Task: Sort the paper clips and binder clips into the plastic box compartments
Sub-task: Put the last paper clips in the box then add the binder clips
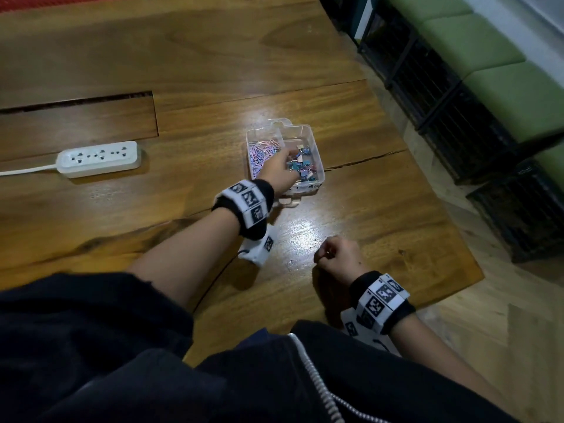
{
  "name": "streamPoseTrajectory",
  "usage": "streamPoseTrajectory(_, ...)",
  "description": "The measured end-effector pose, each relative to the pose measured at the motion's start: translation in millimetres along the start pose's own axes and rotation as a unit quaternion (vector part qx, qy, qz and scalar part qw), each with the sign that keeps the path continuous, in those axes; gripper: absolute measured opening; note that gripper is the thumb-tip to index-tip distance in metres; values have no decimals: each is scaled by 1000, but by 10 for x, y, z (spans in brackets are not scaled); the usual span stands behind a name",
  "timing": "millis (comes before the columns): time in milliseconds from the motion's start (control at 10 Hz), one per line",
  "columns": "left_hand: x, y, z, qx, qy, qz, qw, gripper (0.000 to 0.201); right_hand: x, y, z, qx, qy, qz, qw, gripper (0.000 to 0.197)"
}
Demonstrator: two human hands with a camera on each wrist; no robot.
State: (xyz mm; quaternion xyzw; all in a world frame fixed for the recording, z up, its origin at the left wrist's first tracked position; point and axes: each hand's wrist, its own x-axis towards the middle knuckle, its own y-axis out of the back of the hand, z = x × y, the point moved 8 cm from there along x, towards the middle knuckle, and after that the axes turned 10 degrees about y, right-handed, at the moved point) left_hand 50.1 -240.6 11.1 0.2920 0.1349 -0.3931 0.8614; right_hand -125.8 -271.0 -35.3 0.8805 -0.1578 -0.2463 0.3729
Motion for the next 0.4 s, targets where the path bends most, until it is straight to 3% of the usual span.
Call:
streamPoseTrajectory(100,-293,128,-235,9,-2,22,1000,32,109,118,-25,65,-28,-2,997,9)
streamPoseTrajectory(200,-578,100,-552,56,19,-28,998,21,390,322,-232,132,-14,24,991,20)
streamPoseTrajectory(300,-824,-3,-763,142,23,-89,986,19,709,645,-578,145,42,100,984,15)
streamPoseTrajectory(400,-942,-30,-842,179,25,-102,978,18,941,794,-752,132,54,135,981,17)
